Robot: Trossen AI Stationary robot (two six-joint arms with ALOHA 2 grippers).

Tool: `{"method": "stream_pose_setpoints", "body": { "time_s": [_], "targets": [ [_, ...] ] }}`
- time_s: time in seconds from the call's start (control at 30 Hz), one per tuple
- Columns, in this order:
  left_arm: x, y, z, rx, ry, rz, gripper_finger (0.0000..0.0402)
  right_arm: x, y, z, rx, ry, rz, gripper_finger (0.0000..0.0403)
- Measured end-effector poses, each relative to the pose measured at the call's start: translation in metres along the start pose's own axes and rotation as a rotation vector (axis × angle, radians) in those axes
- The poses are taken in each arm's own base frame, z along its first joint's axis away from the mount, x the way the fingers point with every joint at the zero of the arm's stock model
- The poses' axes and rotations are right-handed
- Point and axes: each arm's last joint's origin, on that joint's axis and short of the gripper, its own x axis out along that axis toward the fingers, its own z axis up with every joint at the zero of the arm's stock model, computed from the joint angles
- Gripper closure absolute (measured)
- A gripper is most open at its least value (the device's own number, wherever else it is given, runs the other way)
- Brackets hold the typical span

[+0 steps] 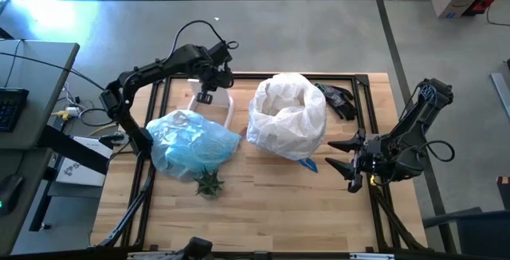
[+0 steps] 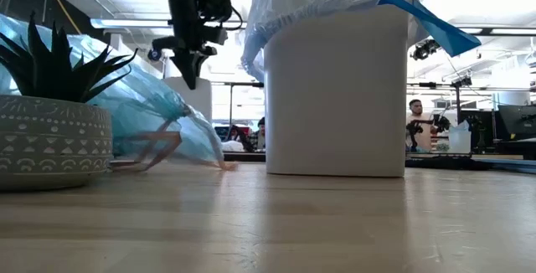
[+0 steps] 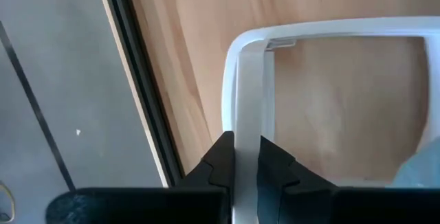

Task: Place trash/remove bag and relplace
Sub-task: Close the trash bin using the trash bin lid

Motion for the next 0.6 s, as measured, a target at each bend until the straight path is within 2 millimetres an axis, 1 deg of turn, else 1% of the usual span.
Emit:
{"method": "stream_pose_setpoints", "body": {
  "time_s": [0.1, 0.27, 0.43, 0.6],
  "targets": [
    [-0.010, -0.001, 0.003, -0.009, -0.013, 0.012, 0.0395, 0.000, 0.000, 0.000, 0.000, 0.000, 0.000, 0.0171],
    [-0.043, 0.000, 0.009, -0.012, -0.072, 0.104, 0.0395, 0.000, 0.000, 0.000, 0.000, 0.000, 0.000, 0.0171],
    [-0.077, 0.001, 0.009, -0.024, -0.135, 0.199, 0.0395, 0.000, 0.000, 0.000, 0.000, 0.000, 0.000, 0.0171],
    [-0.099, -0.001, 0.007, -0.040, -0.162, 0.245, 0.0395, 0.000, 0.000, 0.000, 0.000, 0.000, 0.000, 0.0171]
  ]
}}
